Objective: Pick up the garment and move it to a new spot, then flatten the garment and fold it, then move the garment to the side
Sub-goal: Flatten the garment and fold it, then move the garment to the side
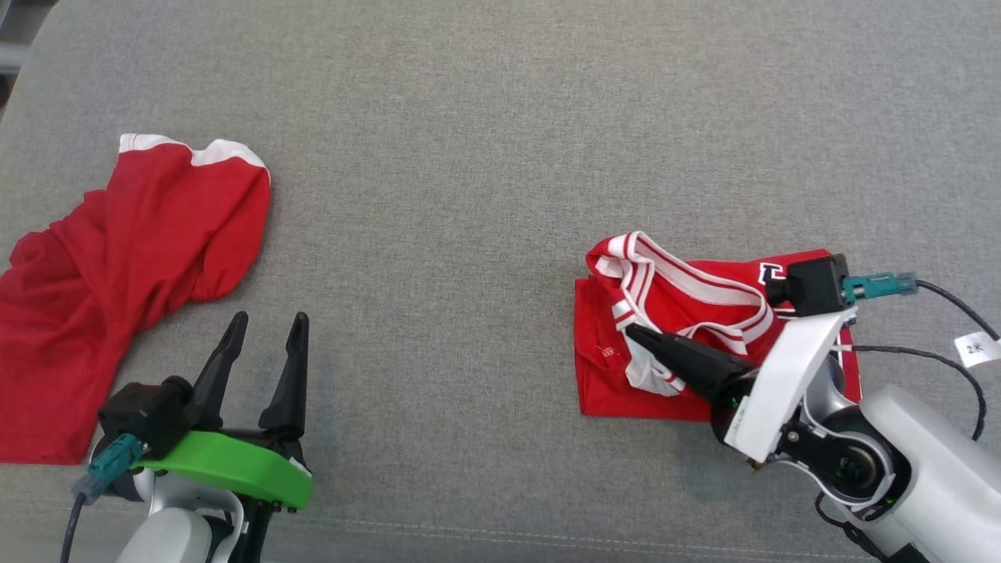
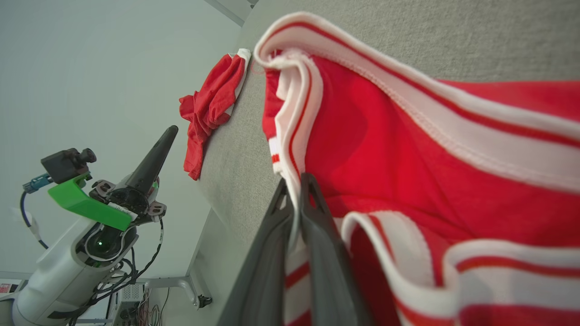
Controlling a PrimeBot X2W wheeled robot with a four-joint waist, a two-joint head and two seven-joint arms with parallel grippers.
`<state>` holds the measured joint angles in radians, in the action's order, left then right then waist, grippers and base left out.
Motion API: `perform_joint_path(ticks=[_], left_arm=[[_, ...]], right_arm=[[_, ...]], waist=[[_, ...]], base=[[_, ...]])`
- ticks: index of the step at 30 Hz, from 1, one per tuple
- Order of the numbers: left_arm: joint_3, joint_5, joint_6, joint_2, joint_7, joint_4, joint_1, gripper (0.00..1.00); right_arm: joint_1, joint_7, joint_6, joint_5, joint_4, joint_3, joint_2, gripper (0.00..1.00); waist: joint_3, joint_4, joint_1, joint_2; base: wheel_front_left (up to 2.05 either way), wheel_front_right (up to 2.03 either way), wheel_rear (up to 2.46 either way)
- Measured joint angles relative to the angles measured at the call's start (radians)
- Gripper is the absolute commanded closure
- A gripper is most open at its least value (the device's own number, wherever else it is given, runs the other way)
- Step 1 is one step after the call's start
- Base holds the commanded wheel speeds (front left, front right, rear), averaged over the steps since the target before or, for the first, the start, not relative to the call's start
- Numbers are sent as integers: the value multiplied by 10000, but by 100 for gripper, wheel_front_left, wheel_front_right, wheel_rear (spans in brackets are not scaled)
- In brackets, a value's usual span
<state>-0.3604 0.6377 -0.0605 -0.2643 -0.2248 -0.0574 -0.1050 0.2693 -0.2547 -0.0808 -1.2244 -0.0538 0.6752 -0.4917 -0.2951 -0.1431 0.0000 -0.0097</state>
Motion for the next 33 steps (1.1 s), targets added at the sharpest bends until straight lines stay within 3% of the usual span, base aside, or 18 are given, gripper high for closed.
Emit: perform_joint_path(ticks=[1,4,6,11,16,20,21,22,25,28,33], left_arm=[[12,0,0,6,-2,-31,-5,0],[36,0,0,13,-2,-176,-23,0],[36,2,0,25,4,-318,-29,0],[140,17,0,-10,44,-462,-30,0],[357,36,-2,-130,58,-518,-28,0],[564,100,-25,-230,84,-458,-23,0],[642,102,-29,-265,82,-412,-21,0],[694,102,-31,-311,77,-320,-21,0],[663,102,-31,-253,65,-288,-22,0],[640,102,-31,-146,40,-176,-21,0],[508,102,-31,-75,38,-96,-22,0]], right_arm=[[110,-2,31,136,102,138,82,100],[410,-15,31,499,318,520,385,62],[753,-167,-71,930,330,951,548,0],[1200,-382,-242,1285,-2,1559,926,0],[1342,-171,-332,1208,-1016,1390,1104,0],[1337,508,-322,1427,-1204,328,391,0],[1313,686,-249,1430,-1087,-31,98,0],[1239,1087,113,1595,-704,-729,-512,0],[657,1592,539,1630,-75,-1553,-1243,0],[-103,1766,744,1465,347,-1749,-1419,0],[-714,1935,805,1112,767,-1760,-1398,0]], waist=[[-30,-31,0,0],[-90,-86,0,0],[-103,-80,0,0],[-80,42,0,0],[-58,289,0,0],[-60,510,0,0],[-61,568,0,0],[-65,684,0,0],[-73,809,0,0],[-113,854,0,0],[-230,852,0,0]], base=[[0,0,0],[0,0,0],[0,0,0],[0,0,0],[0,0,0],[0,0,0],[0,0,0],[0,0,0],[0,0,0],[0,0,0],[0,0,0]])
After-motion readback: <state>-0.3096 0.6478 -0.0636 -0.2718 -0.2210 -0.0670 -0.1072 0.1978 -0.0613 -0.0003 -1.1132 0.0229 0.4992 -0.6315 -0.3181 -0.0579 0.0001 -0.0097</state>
